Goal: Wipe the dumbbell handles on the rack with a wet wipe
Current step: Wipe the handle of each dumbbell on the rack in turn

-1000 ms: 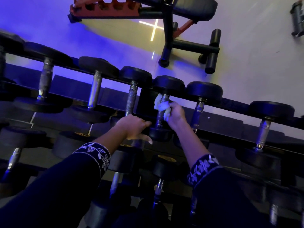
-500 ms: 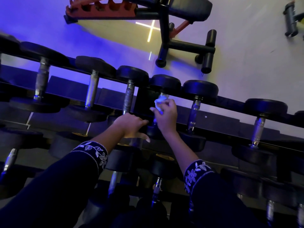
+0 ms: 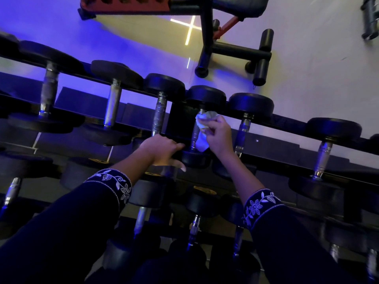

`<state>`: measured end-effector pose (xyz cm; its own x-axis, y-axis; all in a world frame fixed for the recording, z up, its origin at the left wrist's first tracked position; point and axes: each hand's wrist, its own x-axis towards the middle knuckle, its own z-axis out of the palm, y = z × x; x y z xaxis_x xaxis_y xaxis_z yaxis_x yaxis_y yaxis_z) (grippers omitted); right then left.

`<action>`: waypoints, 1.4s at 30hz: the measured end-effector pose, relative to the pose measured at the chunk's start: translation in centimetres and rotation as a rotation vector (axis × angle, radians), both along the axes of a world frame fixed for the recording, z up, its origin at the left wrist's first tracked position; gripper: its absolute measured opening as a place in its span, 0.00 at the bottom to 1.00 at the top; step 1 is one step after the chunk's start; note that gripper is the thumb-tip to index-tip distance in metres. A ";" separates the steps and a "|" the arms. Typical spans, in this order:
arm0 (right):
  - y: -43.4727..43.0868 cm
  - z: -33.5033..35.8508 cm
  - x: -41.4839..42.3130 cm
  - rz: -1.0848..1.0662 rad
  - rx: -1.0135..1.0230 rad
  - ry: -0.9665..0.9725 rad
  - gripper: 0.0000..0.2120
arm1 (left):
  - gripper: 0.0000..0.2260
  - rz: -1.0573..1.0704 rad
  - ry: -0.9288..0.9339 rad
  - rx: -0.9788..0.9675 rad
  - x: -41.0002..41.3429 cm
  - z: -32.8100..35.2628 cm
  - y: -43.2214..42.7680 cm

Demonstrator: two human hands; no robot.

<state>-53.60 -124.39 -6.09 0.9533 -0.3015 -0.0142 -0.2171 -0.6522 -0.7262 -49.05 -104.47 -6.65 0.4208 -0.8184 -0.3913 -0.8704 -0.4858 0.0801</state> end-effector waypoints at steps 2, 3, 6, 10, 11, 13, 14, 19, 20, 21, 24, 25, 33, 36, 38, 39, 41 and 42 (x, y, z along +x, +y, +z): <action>1.3 -0.7 -2.0 0.061 -0.002 0.015 0.16 | 0.46 -0.002 0.001 -0.007 -0.1 -0.1 0.0; 1.9 -0.9 -3.0 0.091 0.016 0.030 0.16 | 0.45 -0.002 0.006 -0.009 -0.1 -0.2 0.0; 1.9 -0.8 -2.1 0.045 0.031 -0.004 0.16 | 0.46 -0.003 0.005 -0.015 0.1 -0.2 0.1; 0.7 0.1 3.1 -0.154 -0.007 -0.035 0.13 | 0.48 -0.012 0.007 -0.012 0.0 -0.1 0.1; 0.6 0.1 3.5 -0.171 -0.008 -0.031 0.12 | 0.47 -0.011 0.011 -0.006 0.1 0.0 0.1; 0.4 -0.1 2.8 -0.115 0.010 -0.027 0.13 | 0.46 0.000 0.016 -0.009 0.1 -0.1 0.1; 0.3 -0.2 1.9 -0.066 0.022 -0.020 0.13 | 0.46 0.007 0.014 -0.014 0.0 -0.1 0.1; 1.6 -1.2 -3.0 0.008 0.168 0.061 0.11 | 0.44 0.013 0.018 -0.024 0.0 -0.1 0.0; 1.9 -1.0 -2.6 -0.054 0.226 0.061 0.10 | 0.44 0.012 0.013 -0.027 0.0 -0.1 0.0; 2.1 -1.0 -1.5 -0.132 0.328 0.056 0.09 | 0.44 0.009 0.008 -0.022 -0.1 0.0 0.0; 2.4 0.1 2.9 -0.476 0.847 0.068 0.09 | 0.44 0.005 0.006 -0.005 -0.1 0.0 0.0; 2.4 0.3 4.0 -0.589 1.029 0.062 0.09 | 0.45 0.005 0.009 -0.005 0.0 0.1 0.0; -1.0 -1.5 -0.4 -0.798 0.746 0.088 0.09 | 0.46 -0.005 0.015 -0.006 0.1 0.0 0.1; -0.9 -2.3 0.9 -0.825 0.806 0.125 0.11 | 0.48 -0.007 0.016 -0.018 0.0 0.0 0.0; -0.3 -2.3 3.3 -0.765 1.026 0.167 0.11 | 0.49 -0.001 0.019 -0.019 0.0 -0.1 0.0; -0.1 -2.5 4.3 -0.719 1.106 0.211 0.11 | 0.49 0.001 0.021 -0.016 0.0 0.0 0.0; 0.1 -2.4 4.9 -0.644 1.151 0.310 0.09 | 0.49 0.007 0.035 -0.013 0.0 -0.1 0.1; 0.2 -2.2 4.4 -0.605 1.161 0.348 0.10 | 0.49 0.010 0.044 -0.015 0.0 -0.1 0.1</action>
